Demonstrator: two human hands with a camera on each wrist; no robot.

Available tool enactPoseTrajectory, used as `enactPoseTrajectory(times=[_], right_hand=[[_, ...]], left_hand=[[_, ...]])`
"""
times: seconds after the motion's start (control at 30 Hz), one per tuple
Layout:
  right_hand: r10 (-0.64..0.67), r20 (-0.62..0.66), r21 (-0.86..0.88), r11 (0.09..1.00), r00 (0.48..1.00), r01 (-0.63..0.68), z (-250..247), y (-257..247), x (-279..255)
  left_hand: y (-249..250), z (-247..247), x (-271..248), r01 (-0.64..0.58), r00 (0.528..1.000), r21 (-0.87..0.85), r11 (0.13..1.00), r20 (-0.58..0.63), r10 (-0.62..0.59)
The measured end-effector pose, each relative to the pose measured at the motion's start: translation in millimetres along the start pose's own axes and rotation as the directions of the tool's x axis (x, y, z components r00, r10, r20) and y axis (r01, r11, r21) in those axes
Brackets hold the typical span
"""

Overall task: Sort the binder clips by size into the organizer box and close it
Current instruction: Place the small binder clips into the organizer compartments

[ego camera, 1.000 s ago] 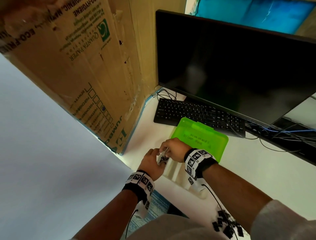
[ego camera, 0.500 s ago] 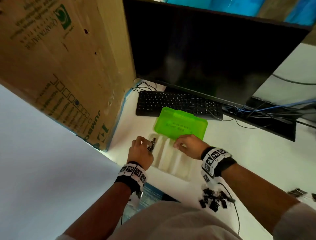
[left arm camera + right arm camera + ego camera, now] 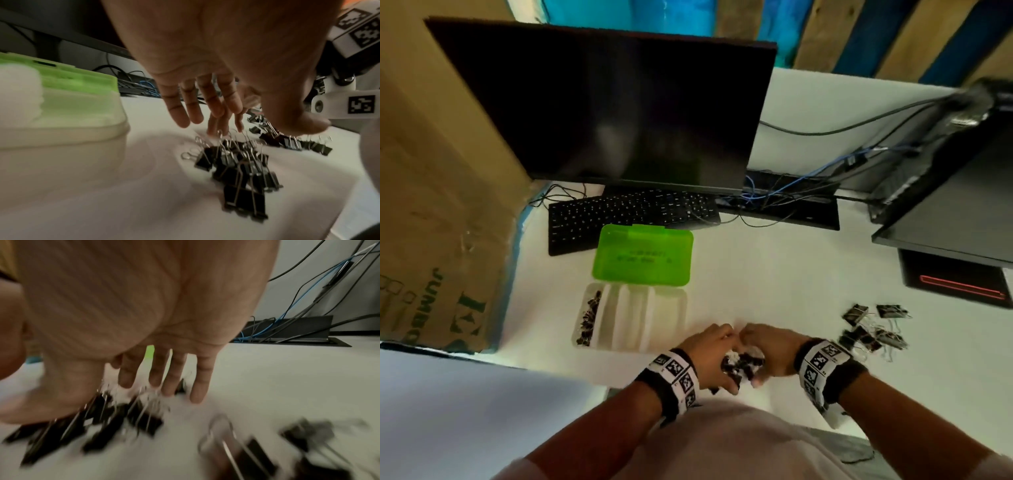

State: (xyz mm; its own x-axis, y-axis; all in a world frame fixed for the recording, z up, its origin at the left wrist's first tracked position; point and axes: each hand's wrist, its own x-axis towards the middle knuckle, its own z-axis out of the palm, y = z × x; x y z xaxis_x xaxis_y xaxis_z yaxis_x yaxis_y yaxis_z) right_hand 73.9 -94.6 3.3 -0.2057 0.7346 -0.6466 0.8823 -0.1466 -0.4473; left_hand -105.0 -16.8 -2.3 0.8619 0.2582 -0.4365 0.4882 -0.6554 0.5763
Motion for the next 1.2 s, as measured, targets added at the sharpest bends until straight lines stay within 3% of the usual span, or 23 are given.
enactPoseTrajectory(times=[0.1, 0.23, 0.5, 0.73, 0.93, 1.2], right_hand=[[-0.053, -0.105, -0.102, 0.994, 0.993, 0.042, 21, 12, -7], [-0.152, -0.247, -0.174, 0.979, 0.957, 0.11, 32, 22, -9], [-0.07, -0.245, -0.042, 0.997, 0.967, 0.061, 31, 28, -8], [-0.026, -0.393, 0.019, 0.999, 0.919, 0.036, 11, 29, -6], [0.063, -0.209, 0.129, 0.991, 0.976, -0.036, 8, 32, 6], [0.066, -0.24, 0.07, 0.996, 0.969, -0.05, 10, 24, 13]], left_hand=[[4, 8, 8, -0.024, 0.997, 0.191, 0.981, 0.07, 0.011], [4, 21, 10, -0.041, 0.995, 0.272, 0.961, 0.094, 0.016], [-9, 40, 12, 0.046, 0.986, 0.114, 0.992, -0.166, -0.026], [-5, 35, 23, 0.116, 0.966, -0.003, 0.993, -0.231, -0.114], [-4, 31, 25, 0.118, 0.949, -0.143, 0.983, -0.274, -0.154], [-4, 16, 25, 0.169, 0.93, -0.258, 0.951, -0.279, -0.241]])
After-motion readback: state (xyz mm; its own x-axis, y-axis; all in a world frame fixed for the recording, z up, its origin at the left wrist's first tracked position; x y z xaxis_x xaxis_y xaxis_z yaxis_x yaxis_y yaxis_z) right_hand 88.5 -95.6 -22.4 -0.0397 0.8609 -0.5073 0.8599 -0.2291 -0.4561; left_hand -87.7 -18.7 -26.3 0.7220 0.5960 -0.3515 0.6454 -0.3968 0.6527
